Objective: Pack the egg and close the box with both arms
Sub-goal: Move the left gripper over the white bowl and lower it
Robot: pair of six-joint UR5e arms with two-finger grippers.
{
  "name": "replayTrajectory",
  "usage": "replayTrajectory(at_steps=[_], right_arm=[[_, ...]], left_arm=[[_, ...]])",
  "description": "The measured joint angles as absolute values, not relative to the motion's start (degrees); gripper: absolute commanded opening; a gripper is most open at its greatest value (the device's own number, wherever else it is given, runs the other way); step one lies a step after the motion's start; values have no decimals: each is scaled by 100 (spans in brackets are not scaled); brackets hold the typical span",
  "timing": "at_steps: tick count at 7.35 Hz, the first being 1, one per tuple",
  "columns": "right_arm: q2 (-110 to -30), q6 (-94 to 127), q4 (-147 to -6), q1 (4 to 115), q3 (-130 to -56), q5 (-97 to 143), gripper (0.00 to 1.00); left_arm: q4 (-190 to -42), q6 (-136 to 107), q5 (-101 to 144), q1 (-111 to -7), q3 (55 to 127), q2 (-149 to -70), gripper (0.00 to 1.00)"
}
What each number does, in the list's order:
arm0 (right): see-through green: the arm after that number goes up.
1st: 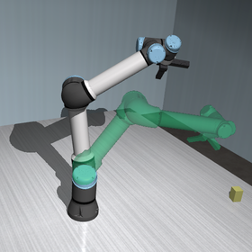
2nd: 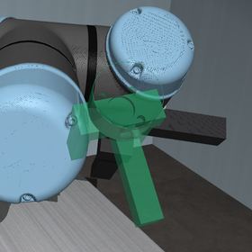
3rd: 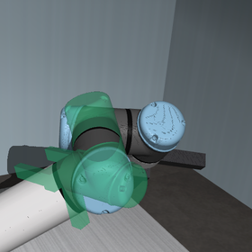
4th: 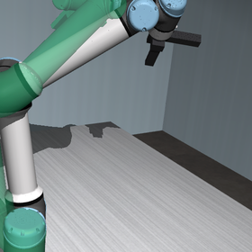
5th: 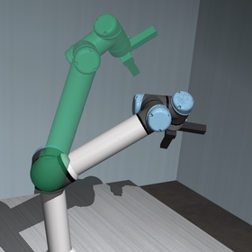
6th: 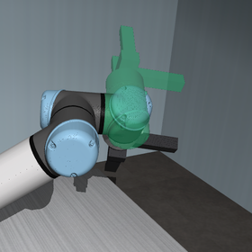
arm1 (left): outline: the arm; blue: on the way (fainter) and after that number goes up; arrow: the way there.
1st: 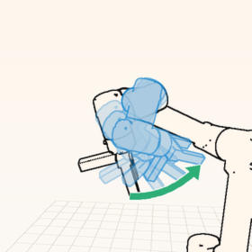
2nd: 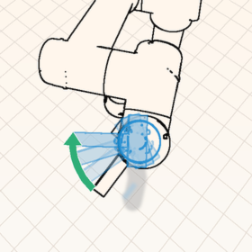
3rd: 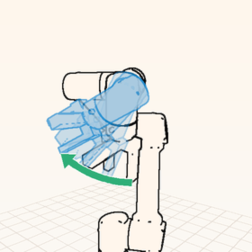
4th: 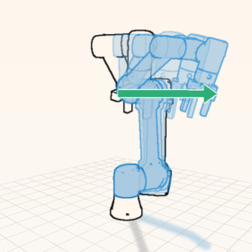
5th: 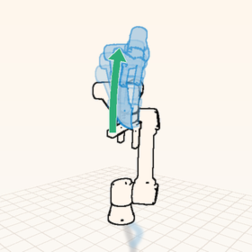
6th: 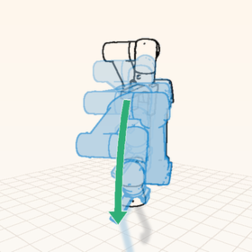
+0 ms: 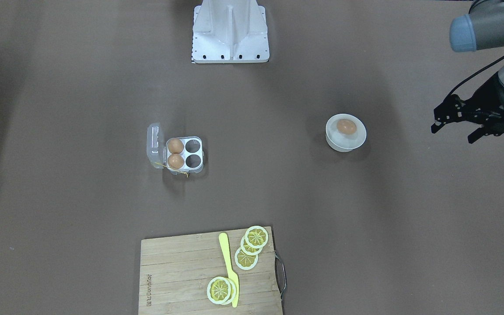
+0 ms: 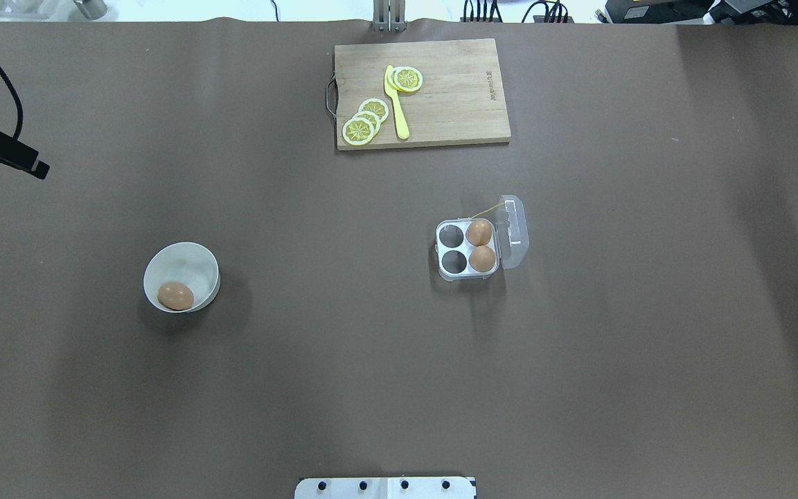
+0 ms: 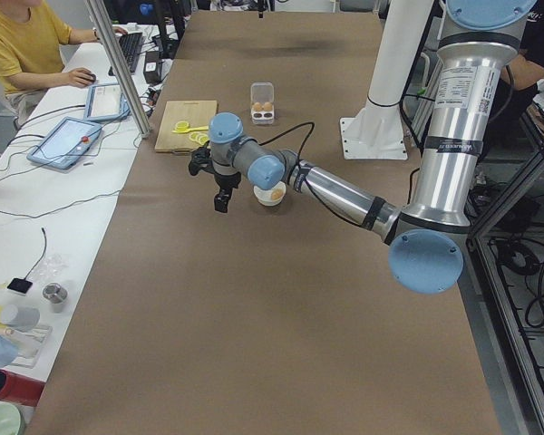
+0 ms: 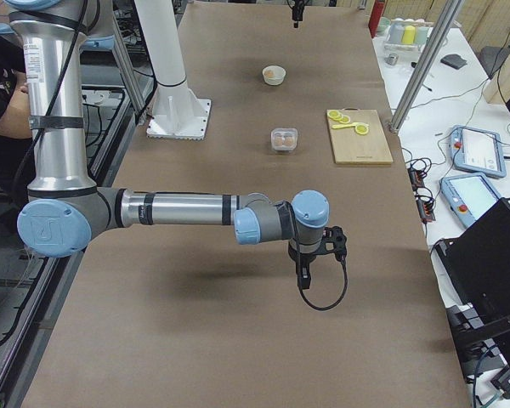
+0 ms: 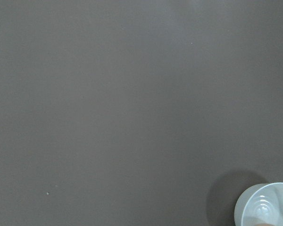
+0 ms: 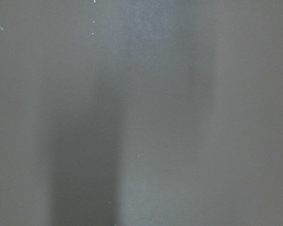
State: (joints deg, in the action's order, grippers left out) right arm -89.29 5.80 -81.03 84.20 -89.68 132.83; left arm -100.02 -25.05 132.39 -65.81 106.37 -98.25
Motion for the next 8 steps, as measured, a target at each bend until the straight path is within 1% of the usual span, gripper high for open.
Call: replayTrajectory(at_steps=[5,8], right_arm=[[-8951,603,-8087,8420,-8955,13350,100],[-8942,607,-8091,8420,-8952,13360,100]], left_arm=[[-10000,-3667,12612,-5545,10669,-10193,98],[-9994,-3935,12443,-4957,10651,-10289,97]])
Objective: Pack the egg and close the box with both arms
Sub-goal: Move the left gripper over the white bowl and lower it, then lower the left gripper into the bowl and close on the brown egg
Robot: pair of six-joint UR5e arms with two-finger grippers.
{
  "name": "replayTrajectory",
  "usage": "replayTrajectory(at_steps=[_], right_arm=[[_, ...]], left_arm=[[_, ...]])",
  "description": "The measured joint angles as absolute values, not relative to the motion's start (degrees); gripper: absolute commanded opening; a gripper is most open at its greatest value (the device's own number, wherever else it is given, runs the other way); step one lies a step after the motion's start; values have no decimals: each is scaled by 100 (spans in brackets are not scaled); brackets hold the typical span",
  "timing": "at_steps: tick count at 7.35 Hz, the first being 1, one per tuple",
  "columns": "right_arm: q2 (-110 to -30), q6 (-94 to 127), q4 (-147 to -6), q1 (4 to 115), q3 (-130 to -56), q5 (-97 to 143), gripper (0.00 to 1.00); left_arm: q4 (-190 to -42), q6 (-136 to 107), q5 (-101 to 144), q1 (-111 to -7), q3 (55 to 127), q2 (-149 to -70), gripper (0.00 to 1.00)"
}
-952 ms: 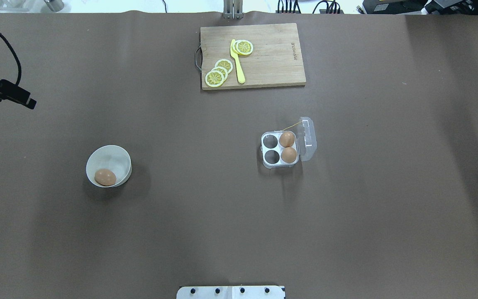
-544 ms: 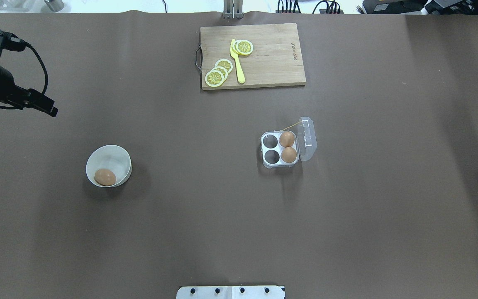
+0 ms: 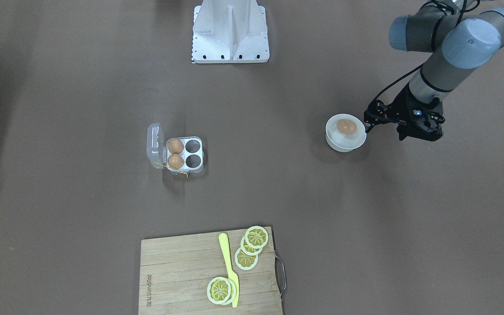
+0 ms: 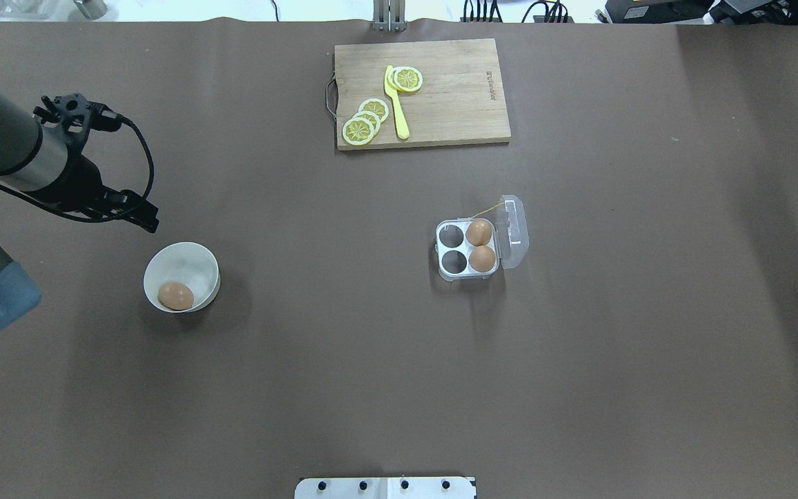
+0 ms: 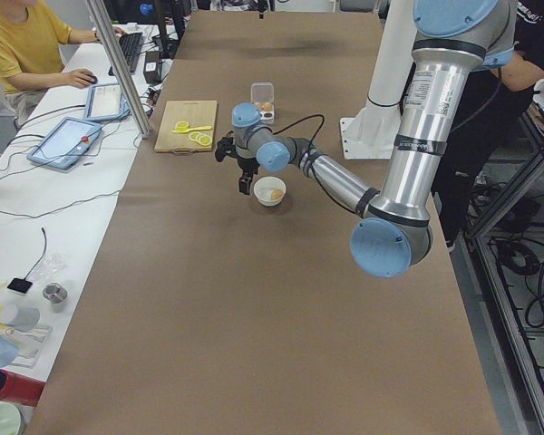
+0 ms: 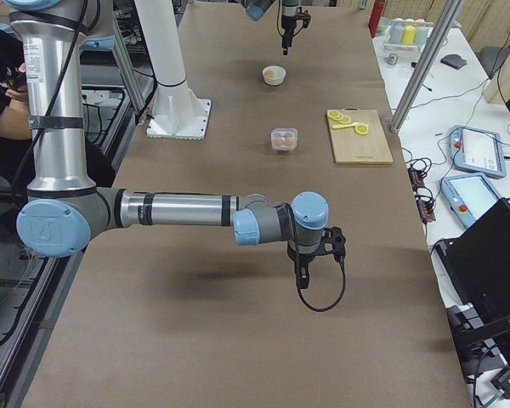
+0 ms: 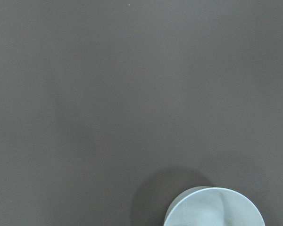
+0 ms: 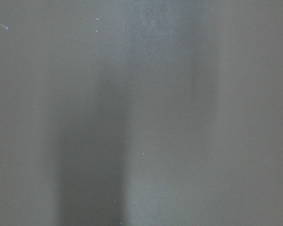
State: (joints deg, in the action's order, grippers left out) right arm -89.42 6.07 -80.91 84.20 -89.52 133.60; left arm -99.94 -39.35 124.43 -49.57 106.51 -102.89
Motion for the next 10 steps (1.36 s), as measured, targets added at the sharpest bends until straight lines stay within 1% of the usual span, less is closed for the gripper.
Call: replayTrajectory(at_steps=[1,4,5,6,10], right_arm=[[-8938,600,-8093,8420,-8946,13360,100],[-8930,598,-8095,8420,-8930,13358,100],[-8931,608,-8095,8420,-8926,13354,100],[-8934,612,-8095,8420,-8923,13352,100],[-8926,615,-8087,8420,-8921,13342,100]], left_arm=[[-9993,-3950,12342,-4749,10647,-10310,97],[-9993,-3980,12216,-4412,10633,-10377,84],[-9993,-3986,12211,-4369,10615,-10381,81],[-9993,-3989,12209,-4332,10587,-10388,80],[-10004,-3985,12208,-4141,10380,-10502,79]])
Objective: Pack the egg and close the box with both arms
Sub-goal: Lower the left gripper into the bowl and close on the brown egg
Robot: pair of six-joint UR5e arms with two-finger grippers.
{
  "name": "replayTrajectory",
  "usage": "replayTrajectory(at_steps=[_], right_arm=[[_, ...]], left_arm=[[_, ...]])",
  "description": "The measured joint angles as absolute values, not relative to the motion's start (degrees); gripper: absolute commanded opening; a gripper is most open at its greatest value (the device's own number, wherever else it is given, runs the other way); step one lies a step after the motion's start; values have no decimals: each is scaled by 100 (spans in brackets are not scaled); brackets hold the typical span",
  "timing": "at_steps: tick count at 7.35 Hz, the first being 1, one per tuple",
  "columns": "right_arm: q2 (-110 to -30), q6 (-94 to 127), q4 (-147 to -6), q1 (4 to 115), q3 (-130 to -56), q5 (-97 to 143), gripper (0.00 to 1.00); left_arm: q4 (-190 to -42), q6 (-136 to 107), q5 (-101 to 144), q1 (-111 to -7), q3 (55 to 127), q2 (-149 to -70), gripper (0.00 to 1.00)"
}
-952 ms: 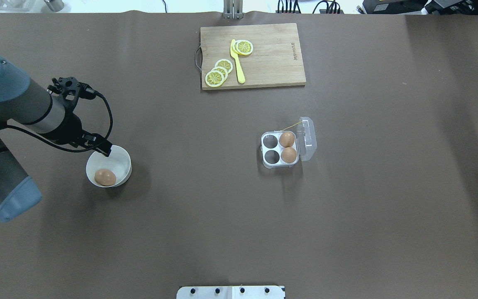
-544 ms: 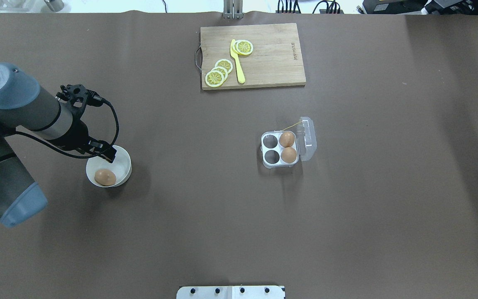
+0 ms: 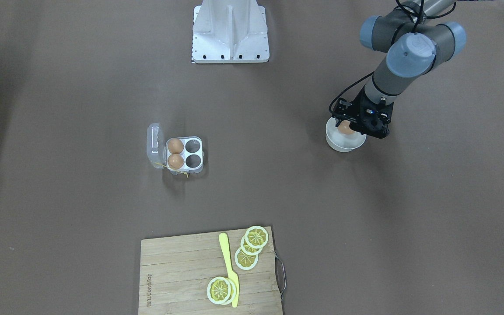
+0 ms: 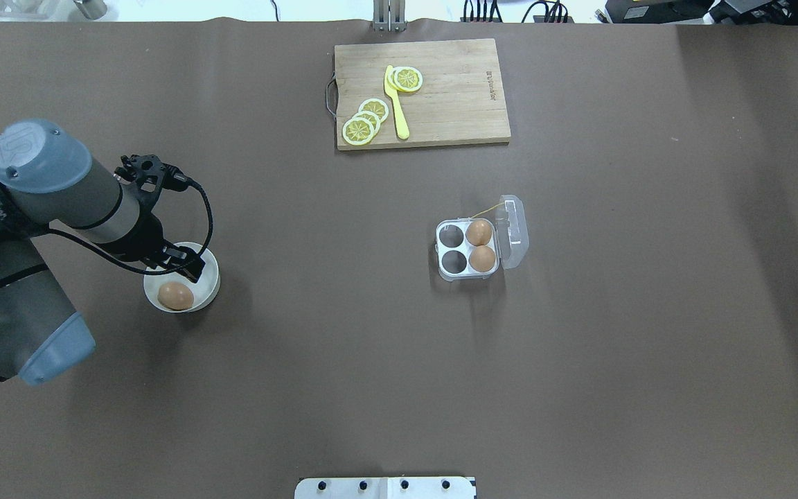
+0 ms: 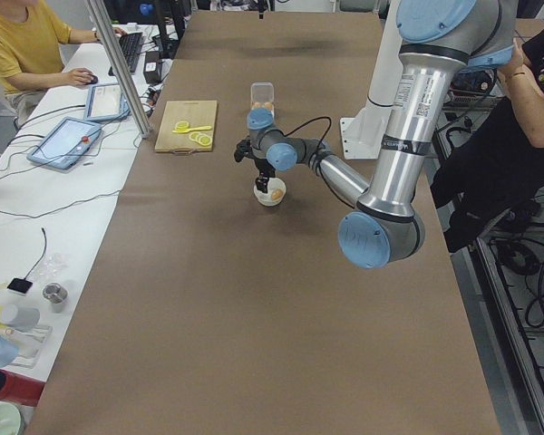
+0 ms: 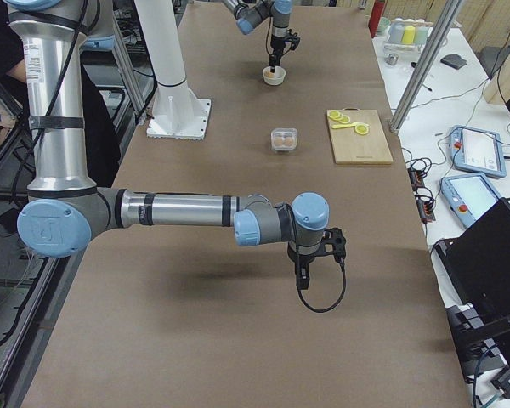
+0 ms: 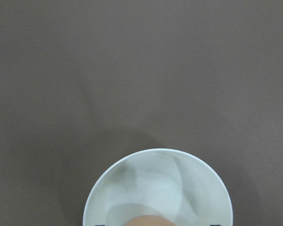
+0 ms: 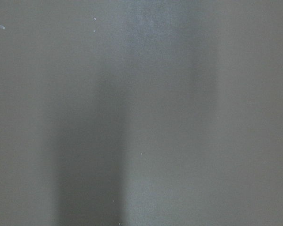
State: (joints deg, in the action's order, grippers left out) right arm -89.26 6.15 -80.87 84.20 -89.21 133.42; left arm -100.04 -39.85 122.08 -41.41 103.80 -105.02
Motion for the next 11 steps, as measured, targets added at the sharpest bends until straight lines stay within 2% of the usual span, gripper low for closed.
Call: replayTrajectory(at_steps=[11], right_arm=[[-8908,624,-8086,8420,-8938,13348,100]], left_arm=[[-10010,-3975,12134,-3947,10303,-10354,79]])
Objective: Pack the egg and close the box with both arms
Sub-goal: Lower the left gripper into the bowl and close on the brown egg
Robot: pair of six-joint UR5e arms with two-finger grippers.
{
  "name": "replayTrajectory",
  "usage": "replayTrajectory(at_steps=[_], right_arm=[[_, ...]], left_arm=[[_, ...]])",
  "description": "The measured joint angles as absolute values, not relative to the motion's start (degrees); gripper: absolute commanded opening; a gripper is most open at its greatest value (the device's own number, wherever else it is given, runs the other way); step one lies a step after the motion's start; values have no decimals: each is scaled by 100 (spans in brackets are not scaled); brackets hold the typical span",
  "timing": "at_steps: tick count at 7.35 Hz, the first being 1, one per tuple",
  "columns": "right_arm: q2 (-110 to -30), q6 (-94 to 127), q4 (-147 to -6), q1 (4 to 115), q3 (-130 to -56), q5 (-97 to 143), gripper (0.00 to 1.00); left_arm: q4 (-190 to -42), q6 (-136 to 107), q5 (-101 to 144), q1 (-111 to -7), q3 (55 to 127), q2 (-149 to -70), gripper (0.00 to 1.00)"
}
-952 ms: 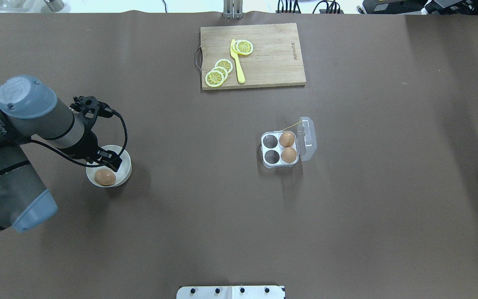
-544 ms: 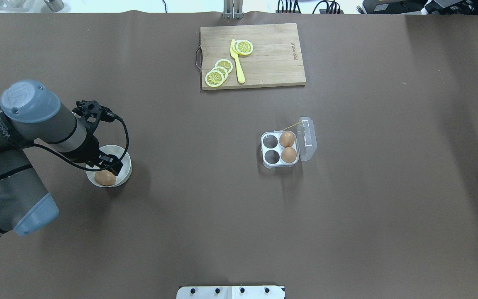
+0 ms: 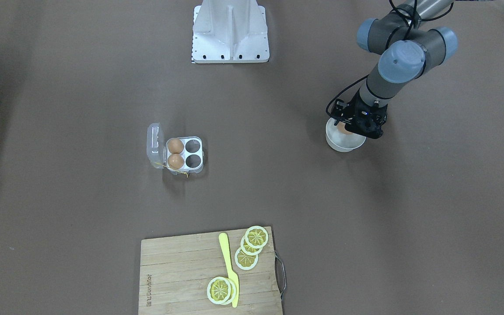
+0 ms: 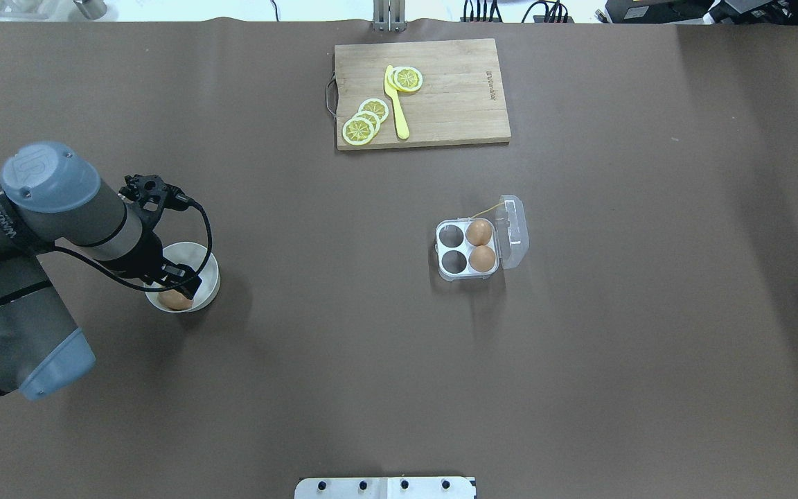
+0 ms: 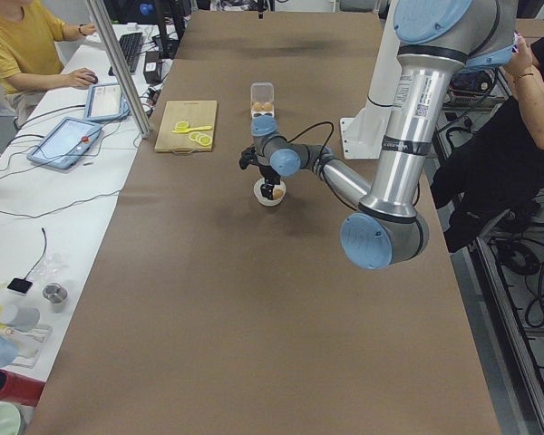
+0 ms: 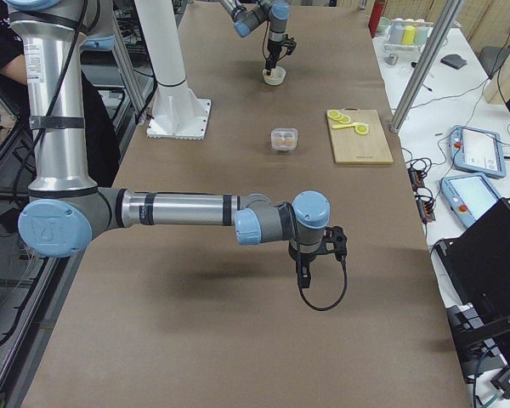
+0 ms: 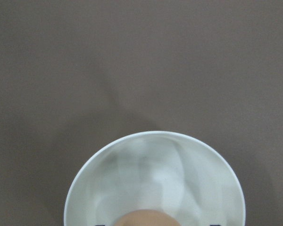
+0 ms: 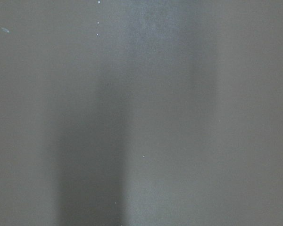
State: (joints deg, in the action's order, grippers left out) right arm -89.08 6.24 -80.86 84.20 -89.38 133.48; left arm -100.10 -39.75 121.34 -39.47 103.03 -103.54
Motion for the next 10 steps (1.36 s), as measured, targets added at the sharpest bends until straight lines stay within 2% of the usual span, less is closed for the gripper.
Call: replayTrajectory(at_steps=[10], right_arm=[[-8920,624,-8086,8420,-8932,13350,100]], left_arm=[[-10002,-3985,11946,-3756,10196,-10413,74]])
